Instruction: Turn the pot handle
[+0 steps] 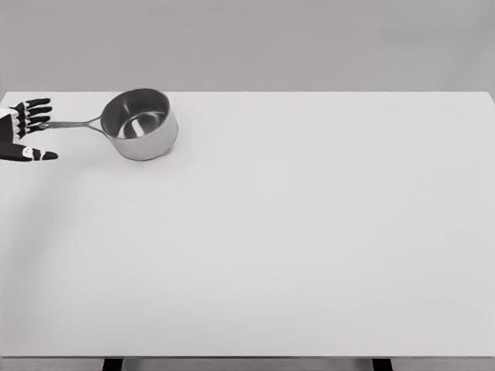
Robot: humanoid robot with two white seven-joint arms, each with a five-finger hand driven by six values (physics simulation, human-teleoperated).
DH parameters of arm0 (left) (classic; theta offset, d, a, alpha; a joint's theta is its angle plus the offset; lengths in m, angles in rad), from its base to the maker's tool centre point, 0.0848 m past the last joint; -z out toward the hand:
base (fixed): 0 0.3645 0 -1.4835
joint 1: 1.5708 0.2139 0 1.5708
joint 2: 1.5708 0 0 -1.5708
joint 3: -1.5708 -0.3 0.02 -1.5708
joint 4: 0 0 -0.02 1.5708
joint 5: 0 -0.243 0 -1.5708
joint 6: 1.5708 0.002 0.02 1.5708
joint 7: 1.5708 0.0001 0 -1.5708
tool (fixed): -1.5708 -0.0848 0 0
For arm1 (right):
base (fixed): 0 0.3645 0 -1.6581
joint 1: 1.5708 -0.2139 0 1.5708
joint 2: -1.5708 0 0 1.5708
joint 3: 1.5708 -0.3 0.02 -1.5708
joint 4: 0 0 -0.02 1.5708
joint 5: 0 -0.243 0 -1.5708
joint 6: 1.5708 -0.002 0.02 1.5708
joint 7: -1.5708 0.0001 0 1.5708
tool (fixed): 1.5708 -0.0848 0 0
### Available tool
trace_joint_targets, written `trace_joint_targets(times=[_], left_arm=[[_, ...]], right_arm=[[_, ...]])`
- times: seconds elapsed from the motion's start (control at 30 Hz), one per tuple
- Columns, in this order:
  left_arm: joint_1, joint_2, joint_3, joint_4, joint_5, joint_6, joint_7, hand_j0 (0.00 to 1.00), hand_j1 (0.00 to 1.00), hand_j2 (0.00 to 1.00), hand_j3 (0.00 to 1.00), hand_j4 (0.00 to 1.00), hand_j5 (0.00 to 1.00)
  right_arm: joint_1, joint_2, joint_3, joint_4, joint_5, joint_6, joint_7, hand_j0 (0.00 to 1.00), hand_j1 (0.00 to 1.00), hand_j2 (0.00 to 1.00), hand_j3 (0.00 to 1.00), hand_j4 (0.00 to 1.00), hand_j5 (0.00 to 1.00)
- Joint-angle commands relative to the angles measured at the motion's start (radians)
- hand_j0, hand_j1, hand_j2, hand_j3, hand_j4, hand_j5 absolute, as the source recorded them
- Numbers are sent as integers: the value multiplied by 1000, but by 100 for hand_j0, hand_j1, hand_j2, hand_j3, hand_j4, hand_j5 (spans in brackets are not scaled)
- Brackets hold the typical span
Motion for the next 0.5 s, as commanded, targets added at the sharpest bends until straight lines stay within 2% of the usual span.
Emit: trace_joint_targets(times=[0.0,0.23,0.47], left_arm=[[0,1,8,6,4,-1,0,100,100,100,100,100,100],[-3,3,10,-10,5,-3,0,100,100,100,100,100,100],[-2,5,42,-8,5,-7,0,100,100,100,100,100,100]], right_arm=[[0,0,1,-1,0,1,0,100,100,100,100,100,100],[0,0,1,-1,0,-1,0,100,100,100,100,100,100],[0,0,1,-1,0,-1,1,100,100,100,100,100,100]])
